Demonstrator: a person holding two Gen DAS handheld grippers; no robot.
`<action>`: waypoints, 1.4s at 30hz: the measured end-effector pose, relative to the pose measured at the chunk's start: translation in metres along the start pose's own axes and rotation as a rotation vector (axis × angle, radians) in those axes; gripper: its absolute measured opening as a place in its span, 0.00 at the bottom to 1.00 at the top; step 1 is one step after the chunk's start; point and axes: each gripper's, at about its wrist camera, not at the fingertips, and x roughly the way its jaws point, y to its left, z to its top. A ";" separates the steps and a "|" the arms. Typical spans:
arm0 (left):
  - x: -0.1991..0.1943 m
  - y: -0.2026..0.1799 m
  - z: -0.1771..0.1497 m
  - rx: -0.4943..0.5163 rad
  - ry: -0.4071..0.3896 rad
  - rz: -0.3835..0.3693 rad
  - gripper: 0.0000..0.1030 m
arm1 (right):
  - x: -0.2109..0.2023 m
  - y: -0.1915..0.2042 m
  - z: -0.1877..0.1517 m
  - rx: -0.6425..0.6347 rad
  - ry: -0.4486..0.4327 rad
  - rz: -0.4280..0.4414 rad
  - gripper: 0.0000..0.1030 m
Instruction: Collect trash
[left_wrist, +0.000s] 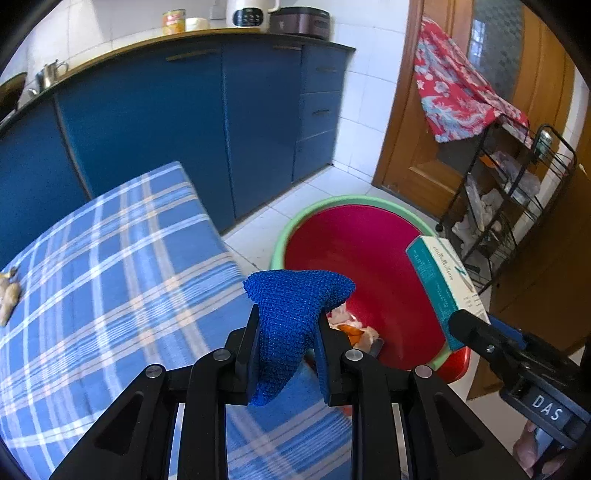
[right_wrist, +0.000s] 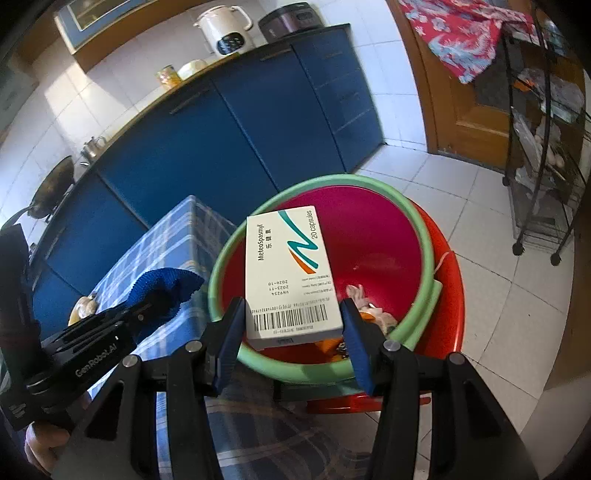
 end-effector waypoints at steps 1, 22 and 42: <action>0.003 -0.002 0.001 0.005 0.002 -0.004 0.25 | 0.002 -0.004 0.000 0.007 0.004 -0.006 0.53; 0.024 -0.027 0.008 0.055 0.016 -0.055 0.47 | -0.007 -0.021 0.003 0.033 -0.046 -0.071 0.53; -0.044 0.026 -0.022 -0.066 -0.043 0.026 0.55 | -0.049 0.028 -0.011 -0.064 -0.105 -0.011 0.56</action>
